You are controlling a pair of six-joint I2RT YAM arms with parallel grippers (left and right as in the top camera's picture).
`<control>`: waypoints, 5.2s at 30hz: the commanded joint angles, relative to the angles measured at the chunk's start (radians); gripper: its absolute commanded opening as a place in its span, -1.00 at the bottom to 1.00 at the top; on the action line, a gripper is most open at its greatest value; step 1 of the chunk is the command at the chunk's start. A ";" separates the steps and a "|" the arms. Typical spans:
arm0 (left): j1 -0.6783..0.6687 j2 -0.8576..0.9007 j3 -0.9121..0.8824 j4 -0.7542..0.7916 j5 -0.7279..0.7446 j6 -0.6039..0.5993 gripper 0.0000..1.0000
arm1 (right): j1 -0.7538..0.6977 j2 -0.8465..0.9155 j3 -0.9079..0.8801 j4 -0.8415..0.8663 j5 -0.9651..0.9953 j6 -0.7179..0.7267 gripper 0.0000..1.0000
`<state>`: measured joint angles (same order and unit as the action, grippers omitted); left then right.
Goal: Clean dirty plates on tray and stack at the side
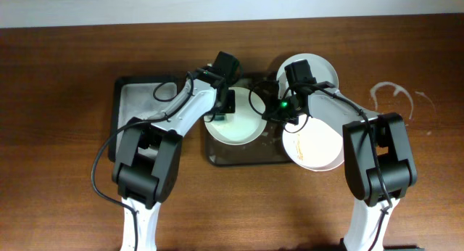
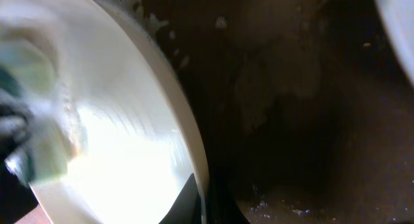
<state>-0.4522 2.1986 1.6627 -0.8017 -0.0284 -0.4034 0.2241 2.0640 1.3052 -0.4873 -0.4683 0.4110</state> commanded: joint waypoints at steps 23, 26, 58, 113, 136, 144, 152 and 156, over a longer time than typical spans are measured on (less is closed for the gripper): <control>-0.020 0.070 -0.011 0.137 -0.277 -0.106 -0.99 | 0.011 0.020 0.000 -0.002 -0.018 -0.010 -0.91; -0.018 0.072 -0.011 0.057 -0.195 -0.103 -0.99 | 0.011 0.020 0.000 0.001 -0.018 -0.010 -0.91; 0.069 0.074 -0.011 0.055 -0.106 -0.015 -0.99 | 0.011 0.021 0.000 0.005 -0.022 -0.010 -0.91; 0.092 0.127 0.528 -0.403 0.130 0.101 -0.99 | 0.144 -0.532 0.023 -0.183 1.484 -0.086 -0.92; 0.090 0.156 0.528 -0.411 0.171 0.102 -1.00 | 0.228 -0.356 0.023 0.105 1.757 -0.386 -0.92; 0.081 0.156 0.528 -0.411 0.216 0.102 -1.00 | 0.245 -0.358 0.023 0.227 1.902 -0.468 -0.92; 0.081 0.156 0.528 -0.427 0.216 0.102 -0.99 | 0.321 -0.391 0.023 0.227 1.788 -0.572 -0.92; 0.081 0.156 0.528 -0.446 0.215 0.103 -0.99 | 0.343 -0.408 0.023 0.169 1.804 -0.570 -0.92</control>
<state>-0.3702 2.3520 2.1731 -1.2350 0.1730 -0.2989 0.5510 1.7042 1.3113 -0.2779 1.3369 -0.1516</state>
